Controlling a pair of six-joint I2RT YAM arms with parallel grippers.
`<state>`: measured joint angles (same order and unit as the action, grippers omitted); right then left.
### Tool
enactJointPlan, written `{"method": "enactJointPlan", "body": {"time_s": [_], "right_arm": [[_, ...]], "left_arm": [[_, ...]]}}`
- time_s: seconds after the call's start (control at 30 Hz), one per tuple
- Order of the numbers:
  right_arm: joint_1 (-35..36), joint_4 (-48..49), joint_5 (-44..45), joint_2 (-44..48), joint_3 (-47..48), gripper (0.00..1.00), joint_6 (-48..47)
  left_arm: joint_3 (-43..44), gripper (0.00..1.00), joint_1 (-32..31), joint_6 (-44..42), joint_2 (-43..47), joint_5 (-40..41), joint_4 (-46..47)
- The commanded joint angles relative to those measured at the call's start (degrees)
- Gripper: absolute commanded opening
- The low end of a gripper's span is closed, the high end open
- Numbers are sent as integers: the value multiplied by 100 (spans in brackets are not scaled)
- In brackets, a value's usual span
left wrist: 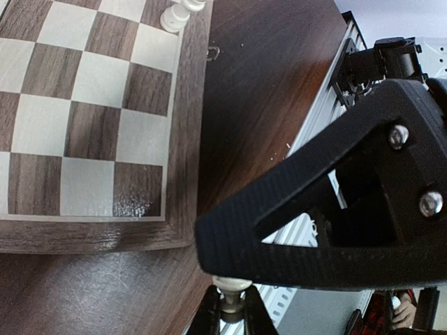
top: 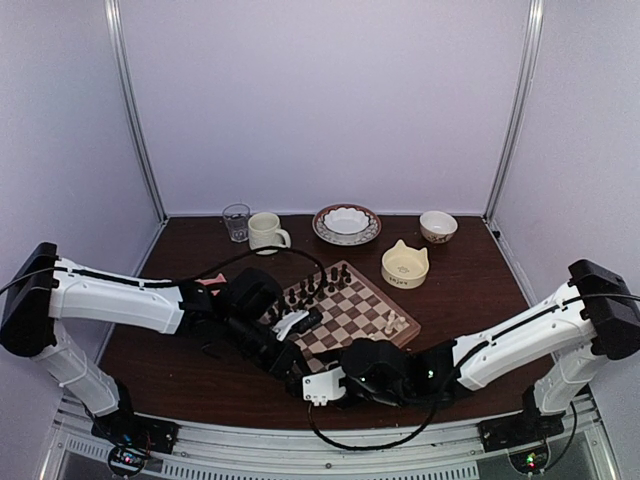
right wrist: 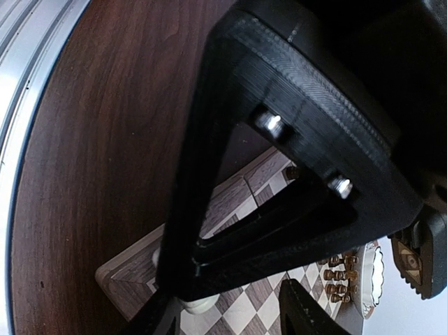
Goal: Set up the chess pieces on the board
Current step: Pass from the left arm to the right
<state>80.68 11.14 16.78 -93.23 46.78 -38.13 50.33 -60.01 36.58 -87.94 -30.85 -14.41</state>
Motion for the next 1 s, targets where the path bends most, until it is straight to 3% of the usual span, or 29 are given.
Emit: {"method": "enactJointPlan", "body": {"time_s": [0.0, 0.53, 0.83, 0.97], "right_arm": [[-11, -50, 14, 91, 68, 50, 105], [-5, -200, -280, -6, 225, 40, 186], [-9, -384, -346, -5, 288, 18, 218], [-13, -378, -290, 11, 278, 10, 241]], "left_arm": [[124, 0, -20, -22, 190, -29, 181], [179, 0, -19, 60, 14, -230, 433], [197, 5, -19, 95, 37, -131, 501], [151, 15, -8, 104, 192, 102, 486]]}}
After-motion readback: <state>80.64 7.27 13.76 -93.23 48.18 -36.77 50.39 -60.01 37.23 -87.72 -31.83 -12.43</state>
